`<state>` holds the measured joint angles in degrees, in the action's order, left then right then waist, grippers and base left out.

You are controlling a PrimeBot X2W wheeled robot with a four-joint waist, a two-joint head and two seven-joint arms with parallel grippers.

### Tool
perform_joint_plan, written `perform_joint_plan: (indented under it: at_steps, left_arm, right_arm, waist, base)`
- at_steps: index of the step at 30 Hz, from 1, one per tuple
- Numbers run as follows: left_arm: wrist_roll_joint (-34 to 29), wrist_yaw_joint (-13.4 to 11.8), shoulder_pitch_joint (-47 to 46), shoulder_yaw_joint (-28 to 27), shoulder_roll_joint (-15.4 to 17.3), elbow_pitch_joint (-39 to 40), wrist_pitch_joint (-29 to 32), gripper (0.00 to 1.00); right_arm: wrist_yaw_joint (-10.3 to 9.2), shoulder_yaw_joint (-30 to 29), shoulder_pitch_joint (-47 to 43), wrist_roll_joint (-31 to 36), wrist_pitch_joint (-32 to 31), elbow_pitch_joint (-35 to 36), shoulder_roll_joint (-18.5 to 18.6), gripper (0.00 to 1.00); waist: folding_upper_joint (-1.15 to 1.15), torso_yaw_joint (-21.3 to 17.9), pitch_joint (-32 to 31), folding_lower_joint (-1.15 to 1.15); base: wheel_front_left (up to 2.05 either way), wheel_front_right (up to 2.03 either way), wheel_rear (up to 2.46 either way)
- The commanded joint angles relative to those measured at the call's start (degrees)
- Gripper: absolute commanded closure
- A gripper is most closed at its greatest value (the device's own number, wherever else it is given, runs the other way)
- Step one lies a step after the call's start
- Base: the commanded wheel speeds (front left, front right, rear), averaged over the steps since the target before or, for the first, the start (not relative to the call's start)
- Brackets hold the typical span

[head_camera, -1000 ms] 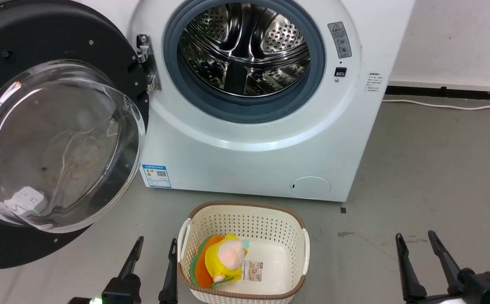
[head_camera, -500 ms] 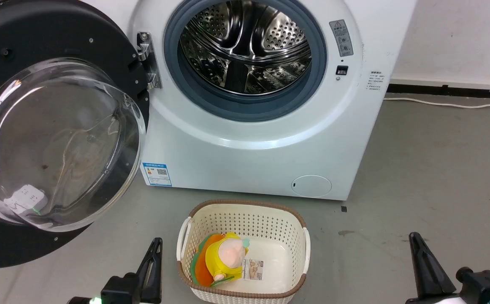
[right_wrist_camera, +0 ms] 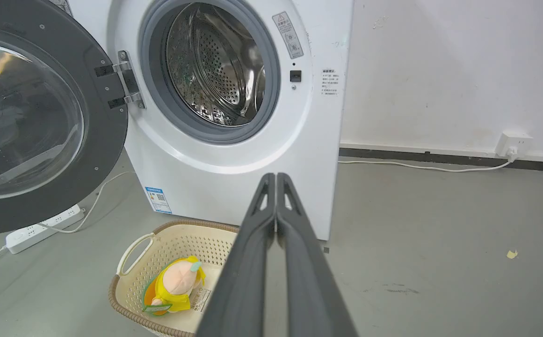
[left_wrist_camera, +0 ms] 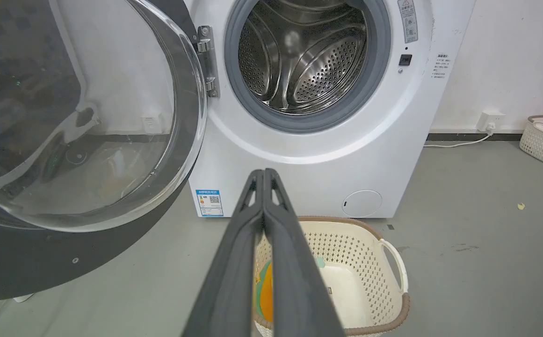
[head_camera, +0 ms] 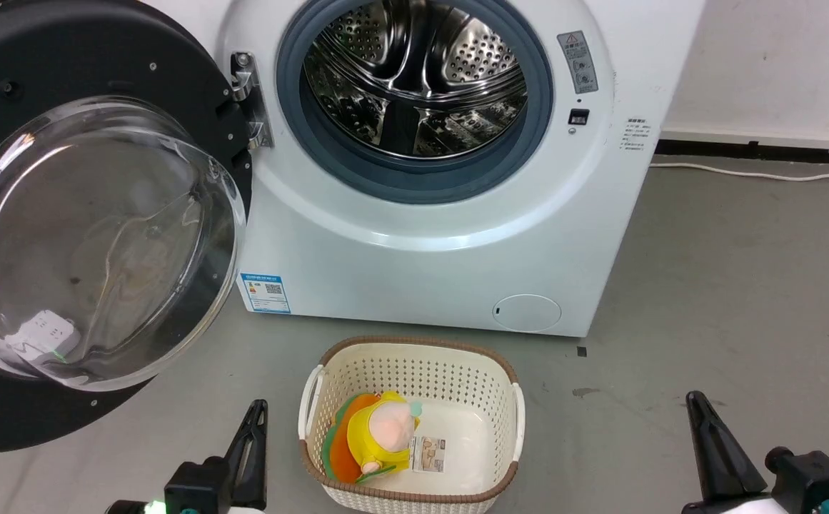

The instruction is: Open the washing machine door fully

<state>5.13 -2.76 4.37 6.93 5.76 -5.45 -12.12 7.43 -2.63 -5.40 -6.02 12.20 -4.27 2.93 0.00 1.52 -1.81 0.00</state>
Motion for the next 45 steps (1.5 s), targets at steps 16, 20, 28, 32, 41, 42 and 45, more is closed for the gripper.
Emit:
perform_joint_plan:
  at_steps: [16,20,28,32,41,42,45]
  left_arm:
    - [-1.18,0.74,-1.31,-1.16,-0.77,1.07,2.02,1.0]
    - [-1.36,0.84,-1.45,-1.42,-0.86,1.27,2.49,1.0]
    - [-1.73,1.02,-1.73,-1.96,-1.06,1.68,3.42,1.0]
    - [-1.91,1.12,-1.87,-2.22,-1.16,1.88,3.88,1.0]
    - [-2.32,1.33,-2.19,-2.82,-1.38,2.34,4.94,1.0]
    - [-2.37,1.35,-2.23,-2.89,-1.4,2.39,5.05,1.0]
    - [-2.5,1.42,-2.33,-3.09,-1.47,2.54,5.4,1.0]
  right_arm:
    - [0.02,0.52,1.5,1.43,-2.01,0.94,-0.02,1.0]
    - [0.02,0.62,1.68,1.64,-2.48,1.09,-0.02,1.0]
    - [0.02,0.81,2.04,2.06,-3.42,1.4,-0.02,1.0]
    - [0.02,0.91,2.22,2.27,-3.89,1.55,-0.02,1.0]
    - [0.03,1.13,2.63,2.75,-4.95,1.9,-0.03,1.0]
    - [0.03,1.15,2.67,2.8,-5.07,1.94,-0.03,1.0]
    - [0.03,1.23,2.81,2.96,-5.42,2.05,-0.03,1.0]
  waist:
    - [0.0,-0.24,0.28,0.0]
    - [0.0,-0.3,0.35,0.0]
    - [0.0,-0.42,0.49,0.0]
    - [0.0,-0.47,0.56,0.0]
    - [0.0,-0.61,0.72,0.0]
    - [0.0,-0.62,0.74,0.0]
    - [0.0,-0.67,0.79,0.0]
  base:
    - [0.0,0.0,0.0]
    - [0.0,0.0,0.0]
    - [0.0,0.0,0.0]
    - [0.0,0.0,0.0]
    - [0.0,0.0,0.0]
    - [0.0,0.0,0.0]
    - [0.0,0.0,0.0]
